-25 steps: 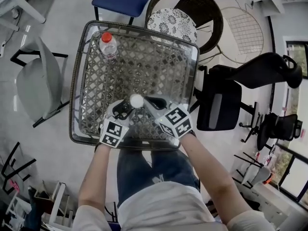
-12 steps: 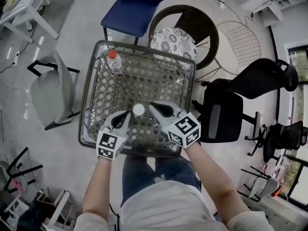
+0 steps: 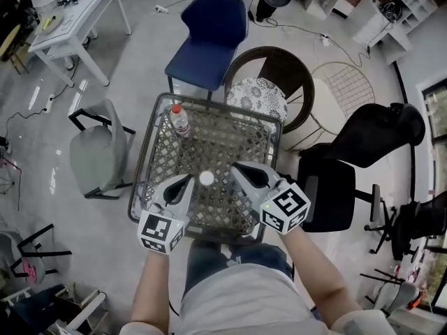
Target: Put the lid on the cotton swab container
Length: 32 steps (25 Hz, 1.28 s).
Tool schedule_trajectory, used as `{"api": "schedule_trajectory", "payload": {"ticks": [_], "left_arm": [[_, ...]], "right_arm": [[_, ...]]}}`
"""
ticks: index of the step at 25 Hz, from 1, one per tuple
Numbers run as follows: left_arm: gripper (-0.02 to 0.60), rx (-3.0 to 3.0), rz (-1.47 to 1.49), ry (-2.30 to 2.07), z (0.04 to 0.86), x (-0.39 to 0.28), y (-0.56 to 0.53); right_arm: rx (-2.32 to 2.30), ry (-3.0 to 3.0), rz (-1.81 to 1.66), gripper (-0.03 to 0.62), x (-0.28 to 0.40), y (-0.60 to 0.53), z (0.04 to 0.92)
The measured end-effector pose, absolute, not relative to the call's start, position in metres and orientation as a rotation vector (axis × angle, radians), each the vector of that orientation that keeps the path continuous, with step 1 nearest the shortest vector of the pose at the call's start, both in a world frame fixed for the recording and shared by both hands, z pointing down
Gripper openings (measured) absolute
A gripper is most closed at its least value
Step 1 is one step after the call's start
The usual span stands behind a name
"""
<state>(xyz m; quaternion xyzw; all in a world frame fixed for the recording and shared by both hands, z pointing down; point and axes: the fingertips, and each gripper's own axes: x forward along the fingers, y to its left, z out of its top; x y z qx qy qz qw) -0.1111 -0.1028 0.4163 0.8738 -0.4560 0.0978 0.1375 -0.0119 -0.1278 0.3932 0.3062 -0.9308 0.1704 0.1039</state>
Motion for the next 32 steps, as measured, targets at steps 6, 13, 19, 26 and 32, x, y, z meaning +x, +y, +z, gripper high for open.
{"api": "schedule_trajectory", "payload": {"ticks": [6,13,19,26,32], "left_arm": [[0.008,2.567,0.246,-1.444,0.347,-0.1,-0.081],[0.008,2.582,0.141,-1.576,0.278,-0.088,-0.063],[0.008,2.606,0.106,-1.66,0.234,-0.08,-0.042],[0.008,2.595,0.053,-1.76,0.209,-0.081,-0.025],[0.008,2.602,0.011,-1.78,0.2,-0.075,-0.014]], "right_arm": [[0.936,-2.813,0.451,0.011,0.013,-0.11,0.327],[0.929,-2.892,0.379,0.011,0.037,-0.094,0.262],[0.908,-2.962,0.301,0.011,0.057,-0.075,0.22],[0.89,-3.019,0.245,0.011,0.07,-0.053,0.19],[0.874,-3.031,0.221,0.011,0.075,-0.044,0.192]]}}
